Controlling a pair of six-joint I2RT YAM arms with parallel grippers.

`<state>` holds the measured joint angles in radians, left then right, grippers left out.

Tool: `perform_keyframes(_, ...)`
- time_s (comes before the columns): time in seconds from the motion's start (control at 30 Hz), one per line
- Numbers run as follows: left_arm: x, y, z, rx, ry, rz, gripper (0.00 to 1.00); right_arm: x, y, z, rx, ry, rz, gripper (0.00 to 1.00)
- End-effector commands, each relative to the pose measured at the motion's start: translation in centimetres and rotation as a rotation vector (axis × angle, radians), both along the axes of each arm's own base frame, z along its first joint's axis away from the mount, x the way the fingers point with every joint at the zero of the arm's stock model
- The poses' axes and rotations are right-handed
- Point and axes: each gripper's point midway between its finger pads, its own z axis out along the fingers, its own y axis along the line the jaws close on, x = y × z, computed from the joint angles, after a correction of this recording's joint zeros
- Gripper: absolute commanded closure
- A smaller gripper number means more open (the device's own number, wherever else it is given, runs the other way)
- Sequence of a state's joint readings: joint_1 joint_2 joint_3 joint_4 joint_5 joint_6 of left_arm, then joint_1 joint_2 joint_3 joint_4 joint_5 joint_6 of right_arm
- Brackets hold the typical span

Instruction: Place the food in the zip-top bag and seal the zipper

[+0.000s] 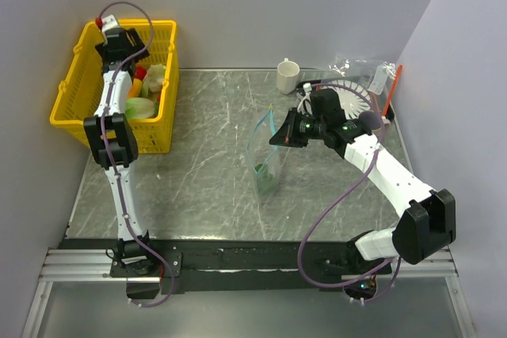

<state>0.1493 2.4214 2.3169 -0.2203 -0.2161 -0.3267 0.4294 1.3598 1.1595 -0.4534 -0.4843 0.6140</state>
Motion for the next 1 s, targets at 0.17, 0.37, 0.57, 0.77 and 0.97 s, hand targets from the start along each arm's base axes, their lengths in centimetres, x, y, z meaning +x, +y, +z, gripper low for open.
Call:
perform_keyframes(0.17, -4.3, 1.8, -10.3, 0.090, 0.384, 0.006, 0.01, -0.4, 0.5, 2.2, 0.050, -0.083, 0.033, 1.00)
perform_keyframes(0.37, -6.7, 2.9, -14.3, 0.125, 0.527, 0.034, 0.01, -0.7, 0.4, 2.4, 0.058, -0.091, 0.038, 1.00)
perform_keyframes(0.57, -8.7, 2.8, -17.6, 0.051, 0.613, 0.002, 0.16, -1.1, 0.2, 2.7, 0.064, -0.102, 0.041, 1.00)
perform_keyframes(0.77, -10.0, 1.3, -12.9, 0.000, 0.558, -0.038, 0.69, -1.4, 0.2, 3.4, 0.077, -0.118, 0.042, 1.00)
perform_keyframes(0.97, -12.6, -0.5, -3.7, -0.011, 0.477, -0.096, 0.83, -1.5, 0.3, 3.9, 0.090, -0.126, 0.048, 1.00)
